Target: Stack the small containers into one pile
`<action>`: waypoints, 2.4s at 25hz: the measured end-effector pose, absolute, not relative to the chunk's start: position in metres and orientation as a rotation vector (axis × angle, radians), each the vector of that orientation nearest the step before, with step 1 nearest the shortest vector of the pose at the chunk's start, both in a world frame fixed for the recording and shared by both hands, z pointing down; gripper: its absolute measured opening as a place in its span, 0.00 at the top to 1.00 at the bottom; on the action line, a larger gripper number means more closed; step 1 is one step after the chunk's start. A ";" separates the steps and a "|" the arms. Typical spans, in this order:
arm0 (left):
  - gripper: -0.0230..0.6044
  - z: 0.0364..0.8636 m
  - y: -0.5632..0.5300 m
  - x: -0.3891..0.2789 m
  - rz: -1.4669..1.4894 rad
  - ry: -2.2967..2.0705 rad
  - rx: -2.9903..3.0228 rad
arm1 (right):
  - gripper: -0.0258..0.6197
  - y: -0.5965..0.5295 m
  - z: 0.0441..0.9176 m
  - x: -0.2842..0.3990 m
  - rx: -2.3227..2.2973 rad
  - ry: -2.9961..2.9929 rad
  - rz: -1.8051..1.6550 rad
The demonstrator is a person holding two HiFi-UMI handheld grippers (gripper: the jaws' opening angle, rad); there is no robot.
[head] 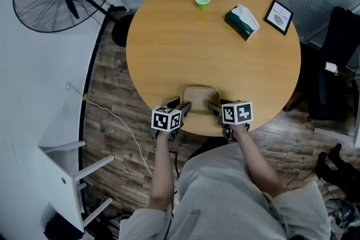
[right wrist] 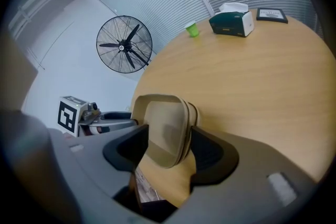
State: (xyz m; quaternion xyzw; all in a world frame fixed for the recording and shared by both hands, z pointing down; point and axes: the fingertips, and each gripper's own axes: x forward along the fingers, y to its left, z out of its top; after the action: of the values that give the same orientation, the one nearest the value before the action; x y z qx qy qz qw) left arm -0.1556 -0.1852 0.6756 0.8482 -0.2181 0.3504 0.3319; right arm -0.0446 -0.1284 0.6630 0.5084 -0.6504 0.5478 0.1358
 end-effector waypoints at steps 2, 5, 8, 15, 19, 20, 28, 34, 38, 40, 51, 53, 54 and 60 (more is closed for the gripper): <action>0.63 0.675 -0.188 -0.157 0.905 -0.581 2.218 | 0.58 -0.129 0.663 -0.042 1.479 -1.884 1.574; 0.63 0.671 -0.191 -0.157 0.894 -0.602 2.225 | 0.58 -0.128 0.661 -0.038 1.488 -1.890 1.551; 0.63 0.666 -0.193 -0.161 0.885 -0.625 2.234 | 0.58 -0.126 0.655 -0.036 1.494 -1.908 1.519; 0.63 0.644 -0.182 -0.172 0.823 -0.697 2.282 | 0.58 -0.119 0.632 -0.039 1.506 -2.033 1.378; 0.63 0.637 -0.166 -0.182 0.791 -0.747 2.293 | 0.58 -0.114 0.621 -0.042 1.470 -2.089 1.228; 0.63 0.638 -0.161 -0.183 0.783 -0.762 2.291 | 0.58 -0.114 0.619 -0.041 1.461 -2.101 1.192; 0.63 0.625 -0.116 -0.186 0.665 -0.894 2.255 | 0.58 -0.098 0.606 -0.055 1.355 -2.185 1.074; 0.63 0.596 -0.080 -0.182 0.604 -1.068 2.253 | 0.59 -0.065 0.585 -0.058 1.378 -2.235 0.997; 0.63 0.577 -0.048 -0.169 0.482 -1.152 2.222 | 0.59 -0.028 0.581 -0.056 1.394 -2.261 0.981; 0.63 0.570 -0.030 -0.166 0.434 -1.203 2.212 | 0.59 -0.010 0.580 -0.057 1.382 -2.279 0.968; 0.63 0.545 0.044 -0.161 0.417 -1.354 2.251 | 0.61 0.048 0.555 -0.034 1.464 -2.390 0.879; 0.63 0.546 0.054 -0.161 0.422 -1.360 2.253 | 0.61 0.058 0.555 -0.033 1.448 -2.402 0.868; 0.63 0.546 0.058 -0.160 0.423 -1.361 2.256 | 0.61 0.062 0.554 -0.032 1.441 -2.407 0.862; 0.63 0.540 0.071 -0.154 0.426 -1.382 2.285 | 0.61 0.078 0.549 -0.033 1.395 -2.441 0.801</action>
State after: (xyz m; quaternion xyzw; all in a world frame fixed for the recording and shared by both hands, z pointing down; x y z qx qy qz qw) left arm -0.1542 0.0711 0.5403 0.8248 -0.4989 0.1538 0.2170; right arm -0.0330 0.0781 0.5491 0.4744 -0.8300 0.2723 0.1087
